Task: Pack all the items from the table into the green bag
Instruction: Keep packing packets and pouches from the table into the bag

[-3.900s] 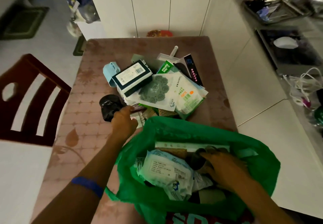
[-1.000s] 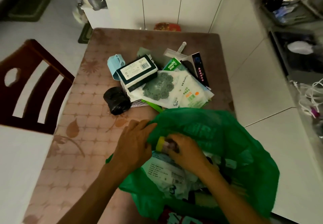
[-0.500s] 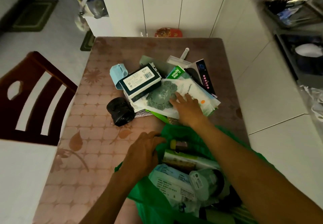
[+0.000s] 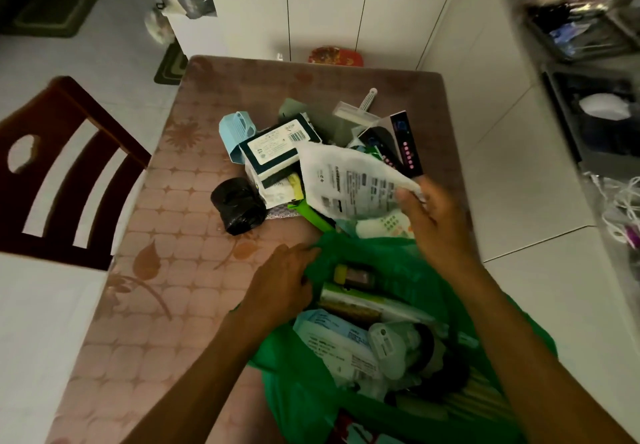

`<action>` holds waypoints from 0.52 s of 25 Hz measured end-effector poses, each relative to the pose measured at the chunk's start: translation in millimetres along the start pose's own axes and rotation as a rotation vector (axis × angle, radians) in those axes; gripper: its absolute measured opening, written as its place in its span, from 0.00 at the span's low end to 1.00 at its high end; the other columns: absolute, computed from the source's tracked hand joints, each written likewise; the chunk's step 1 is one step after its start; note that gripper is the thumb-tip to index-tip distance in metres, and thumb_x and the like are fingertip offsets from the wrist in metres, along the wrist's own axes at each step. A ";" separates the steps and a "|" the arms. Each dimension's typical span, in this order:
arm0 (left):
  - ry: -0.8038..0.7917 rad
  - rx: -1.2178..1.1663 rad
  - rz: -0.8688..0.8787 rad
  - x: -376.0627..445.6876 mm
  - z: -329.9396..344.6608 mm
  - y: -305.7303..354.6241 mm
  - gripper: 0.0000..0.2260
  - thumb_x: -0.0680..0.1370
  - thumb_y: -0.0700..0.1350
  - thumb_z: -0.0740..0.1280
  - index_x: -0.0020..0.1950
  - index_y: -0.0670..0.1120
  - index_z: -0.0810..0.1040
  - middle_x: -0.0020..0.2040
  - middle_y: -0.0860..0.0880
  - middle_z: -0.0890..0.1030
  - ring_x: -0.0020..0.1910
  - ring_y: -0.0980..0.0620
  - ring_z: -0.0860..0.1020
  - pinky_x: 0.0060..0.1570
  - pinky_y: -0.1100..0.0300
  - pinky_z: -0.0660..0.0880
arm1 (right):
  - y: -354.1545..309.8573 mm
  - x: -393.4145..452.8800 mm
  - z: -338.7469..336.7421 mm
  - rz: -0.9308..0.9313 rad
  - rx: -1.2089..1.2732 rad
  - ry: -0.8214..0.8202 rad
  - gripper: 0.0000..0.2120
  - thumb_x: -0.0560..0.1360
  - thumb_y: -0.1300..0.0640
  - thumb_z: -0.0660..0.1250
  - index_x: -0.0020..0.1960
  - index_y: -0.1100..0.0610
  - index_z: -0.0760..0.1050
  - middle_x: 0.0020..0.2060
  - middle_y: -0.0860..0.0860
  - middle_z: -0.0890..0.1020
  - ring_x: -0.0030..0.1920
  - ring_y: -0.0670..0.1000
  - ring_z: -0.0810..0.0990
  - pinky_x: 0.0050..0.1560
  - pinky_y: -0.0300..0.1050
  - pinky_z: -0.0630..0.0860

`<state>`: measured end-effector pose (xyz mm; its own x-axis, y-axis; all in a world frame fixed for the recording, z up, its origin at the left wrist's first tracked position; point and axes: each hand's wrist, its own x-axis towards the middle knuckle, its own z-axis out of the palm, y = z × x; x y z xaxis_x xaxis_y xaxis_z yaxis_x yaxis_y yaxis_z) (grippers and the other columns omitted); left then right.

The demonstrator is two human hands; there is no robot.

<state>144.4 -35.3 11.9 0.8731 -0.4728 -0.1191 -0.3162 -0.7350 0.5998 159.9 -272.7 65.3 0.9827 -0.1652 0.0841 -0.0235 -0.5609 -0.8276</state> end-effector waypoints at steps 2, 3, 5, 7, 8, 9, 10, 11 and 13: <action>0.058 -0.194 -0.082 2.9 -13.6 5.0 0.24 0.69 0.33 0.64 0.65 0.45 0.76 0.59 0.49 0.79 0.47 0.51 0.78 0.43 0.62 0.77 | -12.2 -48.4 -44.7 0.046 0.197 -0.002 0.07 0.78 0.57 0.63 0.53 0.50 0.78 0.40 0.49 0.82 0.40 0.41 0.80 0.35 0.34 0.76; 0.083 -0.256 -0.116 3.7 -19.8 4.9 0.26 0.69 0.29 0.65 0.65 0.45 0.76 0.58 0.51 0.78 0.45 0.53 0.78 0.41 0.68 0.76 | -8.9 -70.8 -63.9 0.051 0.226 -0.033 0.08 0.76 0.55 0.64 0.51 0.46 0.80 0.39 0.48 0.83 0.39 0.41 0.80 0.36 0.34 0.76; 0.101 -0.258 -0.137 2.6 -26.6 3.4 0.29 0.68 0.26 0.65 0.66 0.47 0.75 0.59 0.54 0.74 0.50 0.50 0.79 0.47 0.63 0.79 | 8.7 -104.1 -84.4 0.088 0.241 -0.144 0.09 0.74 0.54 0.64 0.48 0.43 0.81 0.40 0.47 0.83 0.39 0.41 0.80 0.37 0.33 0.75; 0.087 -0.249 -0.084 -2.6 -24.5 7.3 0.30 0.68 0.26 0.64 0.66 0.48 0.75 0.62 0.53 0.75 0.58 0.48 0.78 0.54 0.56 0.78 | 30.0 -127.9 -81.4 0.078 0.140 -0.300 0.09 0.76 0.50 0.63 0.49 0.45 0.82 0.44 0.44 0.84 0.44 0.40 0.81 0.44 0.30 0.75; 0.074 -0.260 -0.051 -6.1 -22.7 8.0 0.30 0.67 0.25 0.64 0.66 0.48 0.75 0.63 0.51 0.76 0.60 0.49 0.77 0.56 0.60 0.77 | 41.2 -133.3 -69.8 0.014 0.035 -0.357 0.10 0.78 0.48 0.63 0.51 0.48 0.82 0.47 0.42 0.84 0.48 0.39 0.81 0.49 0.28 0.74; 0.057 -0.267 -0.014 -11.5 -19.4 13.7 0.30 0.67 0.24 0.63 0.65 0.47 0.75 0.64 0.51 0.76 0.61 0.50 0.76 0.56 0.66 0.76 | 57.5 -139.3 -58.7 -0.079 -0.080 -0.386 0.10 0.78 0.49 0.64 0.51 0.51 0.82 0.49 0.42 0.83 0.51 0.40 0.80 0.53 0.27 0.71; 0.046 -0.265 0.018 -17.6 -15.8 21.0 0.31 0.66 0.23 0.63 0.65 0.47 0.76 0.63 0.51 0.76 0.62 0.52 0.75 0.56 0.70 0.74 | 71.0 -144.7 -50.5 -0.157 -0.234 -0.413 0.08 0.77 0.53 0.65 0.50 0.54 0.82 0.48 0.45 0.83 0.51 0.43 0.80 0.54 0.28 0.71; 0.038 -0.266 0.049 -23.7 -12.2 25.2 0.31 0.66 0.23 0.63 0.65 0.47 0.76 0.64 0.51 0.76 0.62 0.53 0.75 0.56 0.70 0.74 | 81.4 -148.9 -42.2 -0.146 -0.415 -0.434 0.07 0.75 0.58 0.66 0.47 0.56 0.82 0.47 0.50 0.84 0.49 0.48 0.81 0.50 0.32 0.73; 0.020 -0.268 0.082 -36.4 -8.0 30.9 0.32 0.65 0.24 0.63 0.64 0.49 0.76 0.64 0.52 0.76 0.62 0.53 0.76 0.57 0.64 0.76 | 80.1 -153.3 -33.1 0.044 -0.714 -0.373 0.06 0.73 0.61 0.66 0.42 0.57 0.82 0.40 0.55 0.83 0.40 0.54 0.81 0.35 0.42 0.73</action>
<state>105.8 -37.0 41.1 0.8566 -0.5139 -0.0473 -0.2791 -0.5383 0.7952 1.3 -319.2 4.5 0.9718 0.0119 -0.2355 -0.0515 -0.9639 -0.2611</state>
